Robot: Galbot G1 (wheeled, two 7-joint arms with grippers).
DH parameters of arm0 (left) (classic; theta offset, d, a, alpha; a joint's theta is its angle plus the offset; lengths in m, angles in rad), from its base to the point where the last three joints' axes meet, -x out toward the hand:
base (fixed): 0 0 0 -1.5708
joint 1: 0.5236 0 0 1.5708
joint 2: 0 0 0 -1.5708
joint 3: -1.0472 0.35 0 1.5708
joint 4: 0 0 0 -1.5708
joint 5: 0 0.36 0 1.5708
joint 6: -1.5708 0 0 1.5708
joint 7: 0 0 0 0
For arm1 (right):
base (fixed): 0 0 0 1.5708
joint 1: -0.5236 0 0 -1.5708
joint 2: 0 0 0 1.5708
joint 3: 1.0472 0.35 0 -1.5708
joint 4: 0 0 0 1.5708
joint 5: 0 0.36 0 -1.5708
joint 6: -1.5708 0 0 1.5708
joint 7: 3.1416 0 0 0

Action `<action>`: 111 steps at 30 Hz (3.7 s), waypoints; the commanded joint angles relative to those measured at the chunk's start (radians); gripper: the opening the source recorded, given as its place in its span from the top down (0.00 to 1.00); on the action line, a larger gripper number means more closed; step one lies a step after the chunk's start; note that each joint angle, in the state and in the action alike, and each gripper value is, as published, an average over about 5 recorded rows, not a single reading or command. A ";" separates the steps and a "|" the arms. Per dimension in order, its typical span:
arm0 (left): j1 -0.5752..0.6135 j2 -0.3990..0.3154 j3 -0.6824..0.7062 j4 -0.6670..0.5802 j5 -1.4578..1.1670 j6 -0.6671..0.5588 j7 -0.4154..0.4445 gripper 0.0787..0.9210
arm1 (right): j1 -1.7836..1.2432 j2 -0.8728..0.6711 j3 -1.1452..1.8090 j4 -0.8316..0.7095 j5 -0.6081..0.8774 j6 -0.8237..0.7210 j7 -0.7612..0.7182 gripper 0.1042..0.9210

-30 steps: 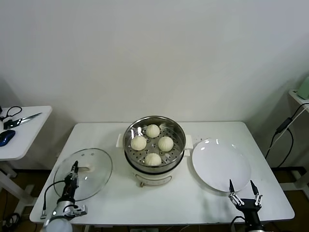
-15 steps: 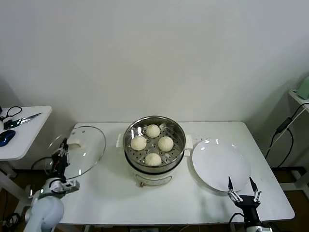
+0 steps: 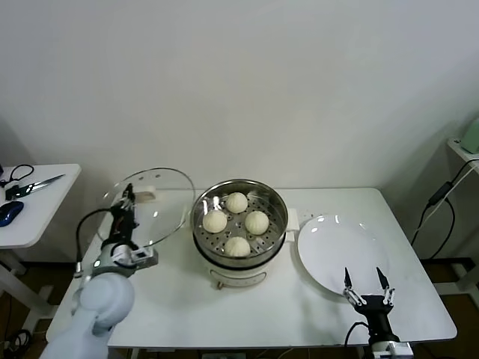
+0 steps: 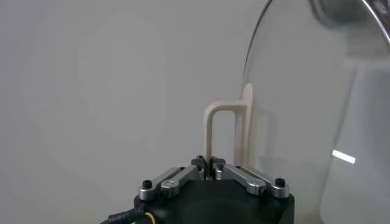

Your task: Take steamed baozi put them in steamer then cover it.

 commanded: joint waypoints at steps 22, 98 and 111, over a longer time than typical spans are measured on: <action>-0.253 -0.479 0.489 0.103 0.454 0.243 0.217 0.93 | 0.065 -0.004 0.006 -0.108 0.000 0.035 0.002 0.12; -0.115 -0.428 0.439 0.138 0.525 0.174 0.179 0.43 | 0.044 -0.001 -0.034 -0.049 0.017 0.037 0.070 0.12; 0.001 -0.262 0.387 -0.147 0.221 0.148 0.102 0.12 | 0.054 -0.068 -0.154 -0.012 0.052 0.047 0.200 0.12</action>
